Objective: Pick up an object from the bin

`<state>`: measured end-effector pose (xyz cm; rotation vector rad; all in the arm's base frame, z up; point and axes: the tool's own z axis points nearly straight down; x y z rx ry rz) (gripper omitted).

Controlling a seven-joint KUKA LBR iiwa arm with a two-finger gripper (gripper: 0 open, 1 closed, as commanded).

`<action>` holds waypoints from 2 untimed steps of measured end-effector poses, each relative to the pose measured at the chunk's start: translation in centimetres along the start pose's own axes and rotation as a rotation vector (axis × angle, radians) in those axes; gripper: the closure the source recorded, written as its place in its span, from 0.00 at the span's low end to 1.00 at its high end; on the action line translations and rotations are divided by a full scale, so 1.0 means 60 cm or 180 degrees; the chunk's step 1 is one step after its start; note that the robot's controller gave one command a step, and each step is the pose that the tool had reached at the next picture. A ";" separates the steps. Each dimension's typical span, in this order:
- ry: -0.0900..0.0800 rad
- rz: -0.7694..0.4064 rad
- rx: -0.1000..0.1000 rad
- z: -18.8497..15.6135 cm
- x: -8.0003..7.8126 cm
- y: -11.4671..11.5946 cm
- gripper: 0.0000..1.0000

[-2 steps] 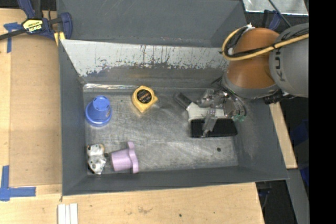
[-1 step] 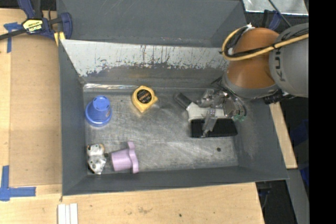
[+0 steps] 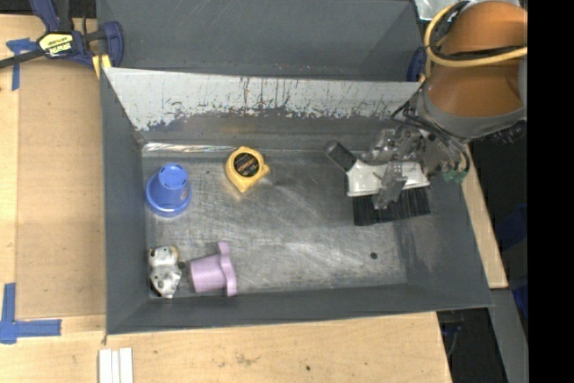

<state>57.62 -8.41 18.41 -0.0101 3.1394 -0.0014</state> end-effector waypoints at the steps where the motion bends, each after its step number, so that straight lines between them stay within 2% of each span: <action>1: 0.0000 0.0000 -0.0001 0.000 0.000 0.000 1.00; 2: 0.0017 -0.0021 -0.0004 -0.037 -0.006 0.004 1.00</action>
Offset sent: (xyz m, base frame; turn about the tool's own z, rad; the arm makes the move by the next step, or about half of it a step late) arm 0.0094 0.0059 0.0474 -0.0215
